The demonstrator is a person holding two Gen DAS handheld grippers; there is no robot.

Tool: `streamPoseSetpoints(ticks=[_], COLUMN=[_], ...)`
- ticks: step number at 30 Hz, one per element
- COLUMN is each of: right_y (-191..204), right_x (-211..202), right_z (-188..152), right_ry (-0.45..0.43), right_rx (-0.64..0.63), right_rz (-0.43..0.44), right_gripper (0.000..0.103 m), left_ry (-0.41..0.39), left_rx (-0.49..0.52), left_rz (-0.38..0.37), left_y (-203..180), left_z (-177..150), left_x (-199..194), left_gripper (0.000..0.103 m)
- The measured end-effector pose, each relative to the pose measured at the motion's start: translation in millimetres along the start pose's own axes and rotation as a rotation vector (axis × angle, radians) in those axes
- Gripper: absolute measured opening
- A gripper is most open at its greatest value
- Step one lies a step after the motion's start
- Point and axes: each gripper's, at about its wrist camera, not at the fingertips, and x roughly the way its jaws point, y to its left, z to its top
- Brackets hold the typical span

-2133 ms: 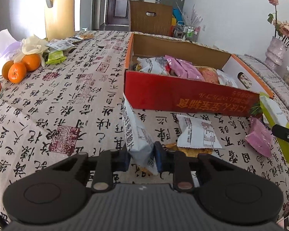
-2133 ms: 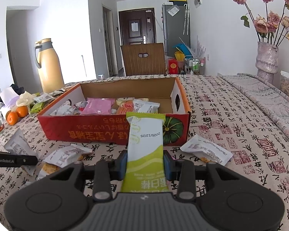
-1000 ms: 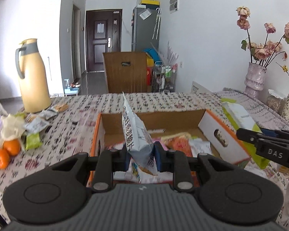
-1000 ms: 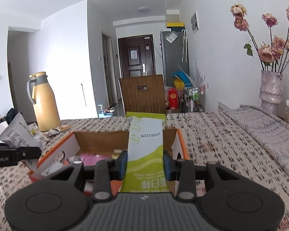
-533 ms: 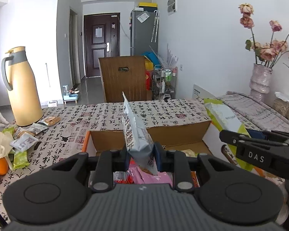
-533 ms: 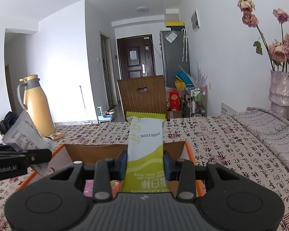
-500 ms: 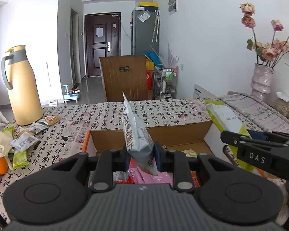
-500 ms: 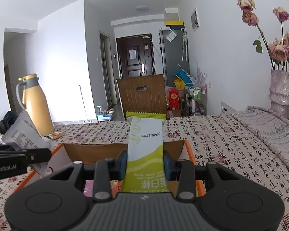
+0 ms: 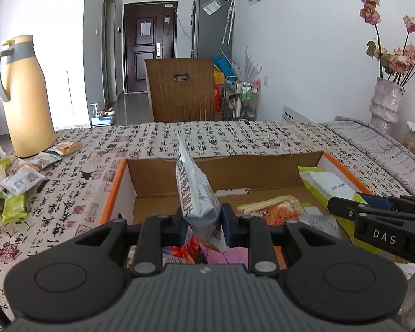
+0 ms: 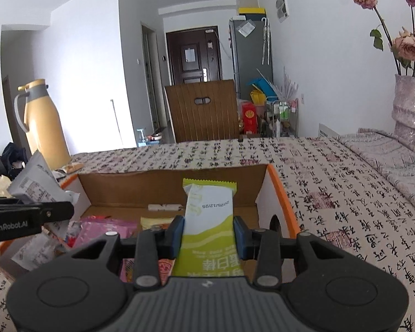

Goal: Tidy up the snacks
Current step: 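Carry the lime-green bar and white packet into the box and open both tools, then withdraw both open tools from the box back to the snack pile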

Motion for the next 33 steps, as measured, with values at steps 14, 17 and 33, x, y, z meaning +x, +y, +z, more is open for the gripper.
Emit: streamPoseSetpoints(ticks=[14, 17, 33], right_y=[-7.8, -8.3, -6.1], right_x=[-5.6, -4.9, -19.5], right_z=[1.6, 2.0, 11.2], right_ry=[-0.033, -0.034, -0.076], right_rx=[0.039, 0.045, 0.048], right_rz=[-0.021, -0.022, -0.040], right_gripper=[0.098, 0.103, 0.103], left_ry=[-0.089, -0.087, -0.094], left_rx=[-0.090, -0.090, -0.110], left_rz=[0.053, 0.057, 0.056], left_y=[10.6, 11.2, 7.9], left_z=[4.3, 4.7, 11.5], left_x=[-11.2, -10.6, -26.1], left_gripper=[0.103, 0.103, 0.103])
